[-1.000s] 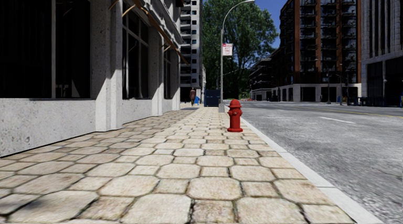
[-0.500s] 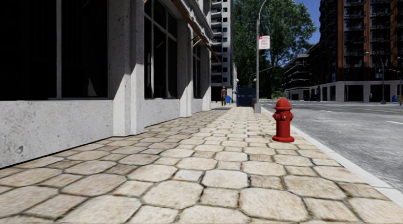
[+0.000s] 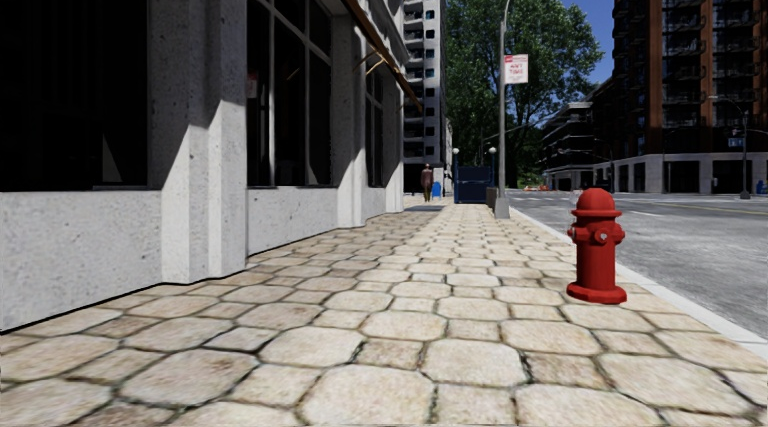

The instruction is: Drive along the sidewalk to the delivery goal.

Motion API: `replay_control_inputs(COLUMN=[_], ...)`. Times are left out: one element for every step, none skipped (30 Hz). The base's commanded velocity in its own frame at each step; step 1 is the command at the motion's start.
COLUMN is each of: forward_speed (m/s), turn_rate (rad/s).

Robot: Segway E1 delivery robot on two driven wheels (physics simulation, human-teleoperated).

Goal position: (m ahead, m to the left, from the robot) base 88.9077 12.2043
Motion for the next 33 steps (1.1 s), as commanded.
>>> replay_control_inputs(forward_speed=[2.00, 2.00, 2.00, 2.00, 2.00, 2.00, 2.00, 2.00, 2.00, 2.00, 2.00, 2.00, 2.00, 2.00, 2.00, 2.00, 2.00, 2.00, 2.00, 2.00, 2.00, 2.00, 2.00, 2.00, 2.00, 2.00, 2.00, 2.00, 2.00, 2.00, 2.00, 2.00, 2.00], turn_rate=[0.00, 0.00, 0.00, 0.00, 0.00, 0.00, 0.00, 0.00, 0.00, 0.00, 0.00, 0.00, 0.00, 0.00, 0.00, 0.00, 0.00, 0.00, 0.00, 0.00, 0.00, 0.00, 0.00, 0.00, 0.00, 0.00, 0.00, 0.00, 0.00, 0.00, 0.00, 0.00, 0.00])
